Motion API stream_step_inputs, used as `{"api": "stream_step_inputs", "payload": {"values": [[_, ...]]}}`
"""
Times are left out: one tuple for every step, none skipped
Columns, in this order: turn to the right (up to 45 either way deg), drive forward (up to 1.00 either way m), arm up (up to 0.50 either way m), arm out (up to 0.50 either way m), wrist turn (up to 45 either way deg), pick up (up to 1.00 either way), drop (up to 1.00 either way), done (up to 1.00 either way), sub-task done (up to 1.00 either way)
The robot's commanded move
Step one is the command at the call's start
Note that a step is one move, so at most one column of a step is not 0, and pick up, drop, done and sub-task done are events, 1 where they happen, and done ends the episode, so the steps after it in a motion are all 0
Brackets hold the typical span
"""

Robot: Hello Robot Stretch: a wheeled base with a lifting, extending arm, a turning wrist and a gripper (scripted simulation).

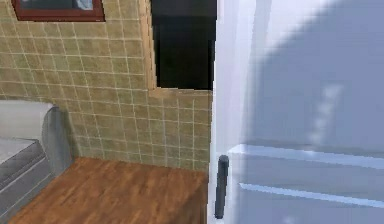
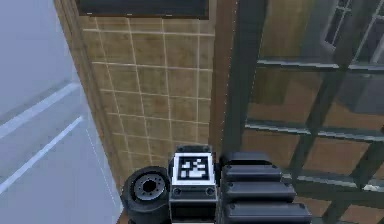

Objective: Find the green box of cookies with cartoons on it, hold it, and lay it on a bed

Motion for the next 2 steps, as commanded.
{"api": "stream_step_inputs", "payload": {"values": [[-30.0,0.0,0.0,0.0,0.0,0.0,0.0,0.0,0.0],[-3.0,0.0,0.0,0.0,0.0,0.0,0.0,0.0,0.0]]}}
